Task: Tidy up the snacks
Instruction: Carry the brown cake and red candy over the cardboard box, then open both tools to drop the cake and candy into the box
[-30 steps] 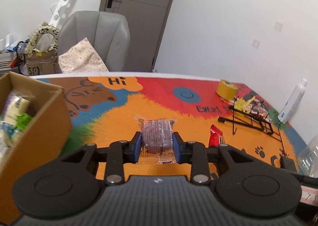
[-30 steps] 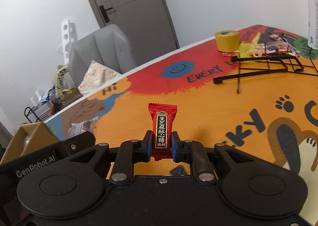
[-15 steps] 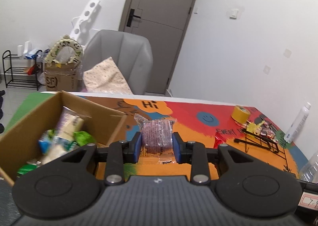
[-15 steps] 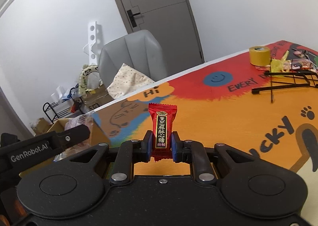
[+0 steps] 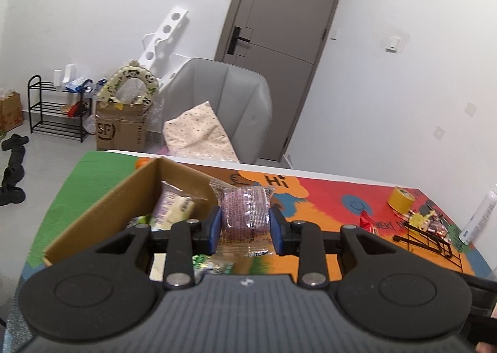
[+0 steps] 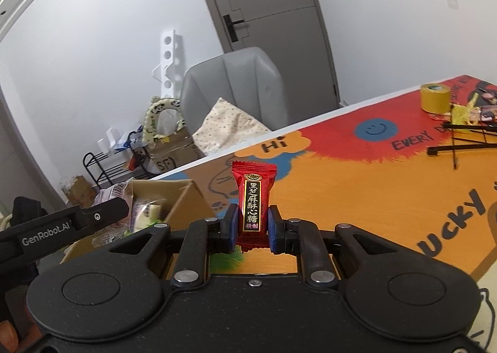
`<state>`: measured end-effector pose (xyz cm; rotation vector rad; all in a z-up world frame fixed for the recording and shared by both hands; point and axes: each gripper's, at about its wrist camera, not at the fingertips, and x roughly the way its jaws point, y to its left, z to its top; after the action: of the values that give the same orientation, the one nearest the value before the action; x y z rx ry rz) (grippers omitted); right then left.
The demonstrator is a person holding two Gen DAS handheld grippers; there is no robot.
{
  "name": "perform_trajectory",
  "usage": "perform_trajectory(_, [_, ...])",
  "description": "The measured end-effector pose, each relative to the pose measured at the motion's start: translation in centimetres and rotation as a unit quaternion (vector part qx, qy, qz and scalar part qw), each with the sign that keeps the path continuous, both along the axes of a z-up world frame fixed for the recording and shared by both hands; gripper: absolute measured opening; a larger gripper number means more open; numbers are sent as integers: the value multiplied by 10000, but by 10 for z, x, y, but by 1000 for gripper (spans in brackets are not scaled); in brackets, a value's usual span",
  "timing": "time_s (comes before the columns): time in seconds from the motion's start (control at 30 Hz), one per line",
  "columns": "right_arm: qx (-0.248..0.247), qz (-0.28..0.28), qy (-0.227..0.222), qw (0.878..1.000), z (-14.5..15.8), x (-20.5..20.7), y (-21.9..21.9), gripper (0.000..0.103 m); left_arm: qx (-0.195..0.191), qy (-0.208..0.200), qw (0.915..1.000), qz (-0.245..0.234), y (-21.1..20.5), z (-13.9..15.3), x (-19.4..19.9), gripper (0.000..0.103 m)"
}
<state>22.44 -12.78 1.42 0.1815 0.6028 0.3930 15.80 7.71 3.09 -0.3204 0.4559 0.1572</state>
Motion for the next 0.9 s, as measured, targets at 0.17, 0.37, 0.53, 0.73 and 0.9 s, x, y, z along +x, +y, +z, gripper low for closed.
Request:
perform_trajectory(0.17, [-37,200,-18,9998,4,-3,18,18,-55,41,9998,194,23,-4,-5,31])
perform_trajectory(0.37, [-87,459,-35,9989,8,-9,44,18,-128,143,9988,443,50,-11,-8,31])
perform_trajectory(0.53, [-160,690,-39,9975,9,-12,66,18,-185,242,9976,621,66,-16,-9,33])
perform_trajectory(0.73, [-194,851,-5,9962,9,-15,83,18,-215,266,9970,702,77,-15,-16,41])
perform_trajectory(0.9, [-200,1027,54,9945,7,-17,95,18,-212,286,9963,776,81,-16,-23,49])
